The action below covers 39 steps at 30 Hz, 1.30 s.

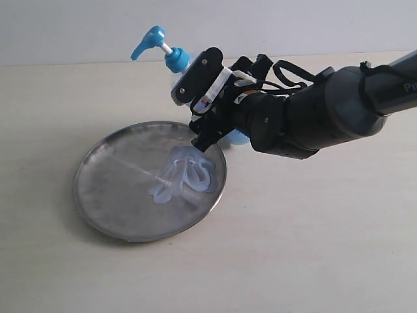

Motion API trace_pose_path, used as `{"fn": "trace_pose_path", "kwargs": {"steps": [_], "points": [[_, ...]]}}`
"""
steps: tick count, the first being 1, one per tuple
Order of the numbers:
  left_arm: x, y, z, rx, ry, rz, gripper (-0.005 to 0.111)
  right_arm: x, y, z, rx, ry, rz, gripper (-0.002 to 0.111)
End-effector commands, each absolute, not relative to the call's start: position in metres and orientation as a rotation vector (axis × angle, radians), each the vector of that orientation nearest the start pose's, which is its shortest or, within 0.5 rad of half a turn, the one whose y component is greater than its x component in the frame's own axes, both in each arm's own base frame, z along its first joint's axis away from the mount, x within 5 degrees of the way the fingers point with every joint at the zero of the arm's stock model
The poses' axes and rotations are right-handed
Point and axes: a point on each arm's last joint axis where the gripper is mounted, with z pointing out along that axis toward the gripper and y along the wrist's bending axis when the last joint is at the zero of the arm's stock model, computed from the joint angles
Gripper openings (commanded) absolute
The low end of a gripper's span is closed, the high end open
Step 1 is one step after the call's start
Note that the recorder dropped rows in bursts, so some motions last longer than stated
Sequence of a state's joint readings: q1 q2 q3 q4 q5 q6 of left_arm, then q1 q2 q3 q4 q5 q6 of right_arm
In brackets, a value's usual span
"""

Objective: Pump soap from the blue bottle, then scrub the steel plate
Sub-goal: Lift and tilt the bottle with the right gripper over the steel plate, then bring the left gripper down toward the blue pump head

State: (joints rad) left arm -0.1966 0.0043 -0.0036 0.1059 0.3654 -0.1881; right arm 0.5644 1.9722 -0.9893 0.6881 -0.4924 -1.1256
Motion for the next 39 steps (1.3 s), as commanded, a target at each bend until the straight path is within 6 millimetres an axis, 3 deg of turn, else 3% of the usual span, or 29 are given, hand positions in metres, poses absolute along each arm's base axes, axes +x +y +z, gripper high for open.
{"fn": "trace_pose_path", "kwargs": {"steps": [1, 9, 16, 29, 33, 39], "points": [[0.053, -0.007, 0.182, 0.074, 1.837, -0.168, 0.0, 0.353, 0.19, 0.149, -0.81, 1.856, -0.248, 0.0], [0.052, -0.007, 0.184, 0.073, 1.842, -0.164, 0.0, 0.353, 0.189, 0.15, -0.782, 1.852, -0.241, 0.0], [0.062, -0.013, 0.232, 0.129, 1.837, -0.205, 0.0, 0.354, 0.192, 0.152, -0.848, 1.799, -0.254, 0.0], [0.108, -0.036, 0.345, 0.209, 1.782, -0.28, 0.0, 0.35, 0.191, 0.148, -0.869, 1.799, -0.253, 0.0], [0.112, -0.038, 0.359, 0.206, 1.745, -0.287, 0.0, 0.35, 0.191, 0.148, -0.87, 1.798, -0.254, 0.0], [0.112, -0.037, 0.357, 0.207, 1.759, -0.284, 0.0, 0.35, 0.191, 0.148, -0.877, 1.793, -0.254, 0.0]]}}
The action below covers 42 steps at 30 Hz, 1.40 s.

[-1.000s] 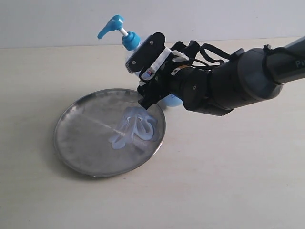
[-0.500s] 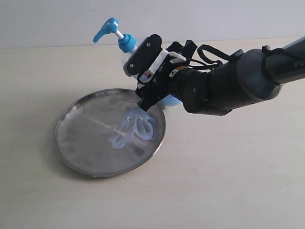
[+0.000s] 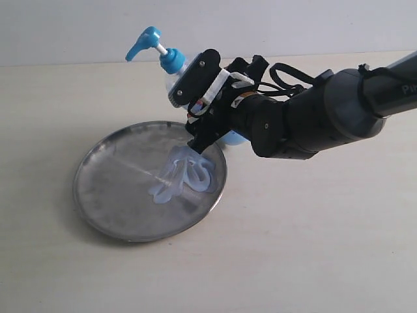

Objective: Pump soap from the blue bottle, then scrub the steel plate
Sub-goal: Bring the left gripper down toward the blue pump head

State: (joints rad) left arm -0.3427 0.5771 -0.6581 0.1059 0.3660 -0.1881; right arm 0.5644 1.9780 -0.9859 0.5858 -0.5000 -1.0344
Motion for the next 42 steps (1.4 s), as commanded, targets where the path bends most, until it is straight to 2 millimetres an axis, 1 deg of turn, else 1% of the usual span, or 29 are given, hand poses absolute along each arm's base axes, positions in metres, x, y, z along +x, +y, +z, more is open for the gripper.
{"fn": "trace_pose_path", "kwargs": {"steps": [1, 12, 17, 21, 24, 27, 30, 35, 36, 38, 39, 40, 41, 42], "points": [[0.112, -0.037, 0.357, 0.207, 1.759, -0.284, 0.0, 0.35, 0.191, 0.148, -0.877, 1.793, -0.254, 0.0], [0.112, -0.038, 0.359, 0.204, 1.741, -0.289, 0.0, 0.351, 0.191, 0.149, -0.872, 1.785, -0.26, 0.0], [0.113, -0.038, 0.357, 0.205, 1.748, -0.288, 0.0, 0.351, 0.191, 0.149, -0.831, 1.801, -0.233, 0.0], [0.121, -0.041, 0.355, 0.207, 1.773, -0.289, 0.0, 0.351, 0.191, 0.149, -0.807, 1.814, -0.218, 0.0], [0.131, -0.045, 0.352, 0.208, 1.809, -0.29, 0.0, 0.351, 0.191, 0.149, -0.8, 1.818, -0.218, 0.0], [0.145, -0.05, 0.353, 0.218, 1.849, -0.28, 0.0, 0.351, 0.19, 0.149, -0.795, 1.822, -0.217, 0.0], [0.165, -0.058, 0.355, 0.248, 1.887, -0.261, 0.0, 0.351, 0.19, 0.149, -0.793, 1.822, -0.215, 0.0], [0.202, -0.084, 0.357, 0.404, 1.99, -0.249, 0.0, 0.351, 0.19, 0.149, -0.792, 1.823, -0.215, 0.0], [0.211, -0.091, 0.356, 0.433, 2.018, -0.249, 0.0, 0.351, 0.19, 0.149, -0.792, 1.823, -0.215, 0.0], [0.24, -0.107, 0.354, 0.475, 2.096, -0.265, 0.0, 0.351, 0.19, 0.149, -0.792, 1.823, -0.215, 0.0], [0.26, -0.119, 0.348, 0.504, 2.152, -0.286, 0.0, 0.351, 0.19, 0.149, -0.792, 1.823, -0.215, 0.0], [0.27, -0.126, 0.346, 0.529, 2.17, -0.306, 0.0, 0.351, 0.19, 0.149, -0.796, 1.82, -0.215, 0.0], [0.285, -0.138, 0.345, 0.573, 2.191, -0.372, 0.0, 0.351, 0.191, 0.149, -0.801, 1.817, -0.214, 0.0], [0.293, -0.145, 0.345, 0.594, 2.195, -0.424, 0.0, 0.351, 0.191, 0.149, -0.801, 1.817, -0.214, 0.0]]}}
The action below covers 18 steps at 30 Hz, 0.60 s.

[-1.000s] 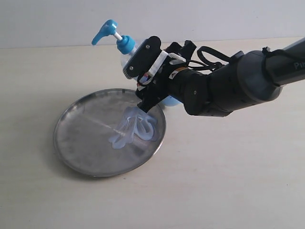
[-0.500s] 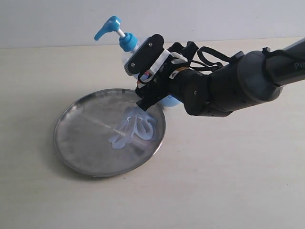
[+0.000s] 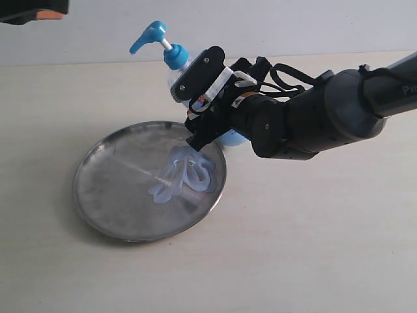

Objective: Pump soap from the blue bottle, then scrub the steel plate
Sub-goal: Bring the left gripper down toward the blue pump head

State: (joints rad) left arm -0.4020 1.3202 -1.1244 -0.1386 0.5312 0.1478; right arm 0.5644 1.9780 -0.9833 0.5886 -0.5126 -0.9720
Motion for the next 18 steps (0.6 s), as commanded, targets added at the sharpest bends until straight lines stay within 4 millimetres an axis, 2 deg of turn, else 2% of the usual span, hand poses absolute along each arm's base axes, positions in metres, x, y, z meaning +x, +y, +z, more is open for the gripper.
{"fn": "trace_pose_path", "kwargs": {"steps": [1, 5, 7, 14, 18], "points": [[0.298, -0.151, 0.345, 0.621, 2.192, -0.459, 0.0, 0.351, 0.191, 0.149, -0.801, 1.817, -0.214, 0.0], [0.33, -0.167, 0.352, 0.697, 2.237, -0.599, 0.0, 0.351, 0.191, 0.149, -0.806, 1.813, -0.215, 0.0], [0.336, -0.171, 0.35, 0.711, 2.244, -0.614, 0.0, 0.35, 0.191, 0.149, -0.808, 1.816, -0.213, 0.0], [0.346, -0.175, 0.333, 0.732, 2.278, -0.637, 0.0, 0.351, 0.191, 0.149, -0.805, 1.816, -0.212, 0.0], [0.346, -0.173, 0.333, 0.735, 2.283, -0.629, 0.0, 0.351, 0.191, 0.149, -0.805, 1.815, -0.213, 0.0]]}}
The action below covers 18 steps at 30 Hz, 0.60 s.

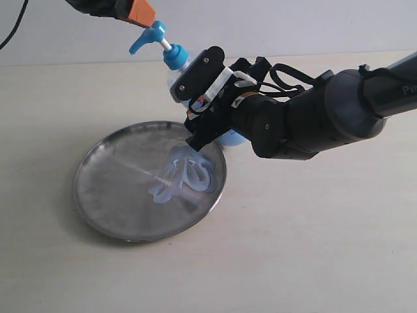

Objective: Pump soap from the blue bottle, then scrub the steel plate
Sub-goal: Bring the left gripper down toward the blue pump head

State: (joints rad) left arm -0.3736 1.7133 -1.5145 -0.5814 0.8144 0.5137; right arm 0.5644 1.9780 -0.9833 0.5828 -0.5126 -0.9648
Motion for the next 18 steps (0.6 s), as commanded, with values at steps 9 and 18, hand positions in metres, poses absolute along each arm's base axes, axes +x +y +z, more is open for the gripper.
{"fn": "trace_pose_path", "kwargs": {"steps": [9, 18], "points": [[0.3534, -0.1747, 0.3228, 0.732, 2.294, -0.61, 0.0, 0.3505, 0.1911, 0.1489, -0.793, 1.822, -0.203, 0.0], [0.3556, -0.1738, 0.3235, 0.724, 2.276, -0.585, 0.0, 0.3505, 0.1912, 0.1489, -0.796, 1.82, -0.203, 0.0]]}}
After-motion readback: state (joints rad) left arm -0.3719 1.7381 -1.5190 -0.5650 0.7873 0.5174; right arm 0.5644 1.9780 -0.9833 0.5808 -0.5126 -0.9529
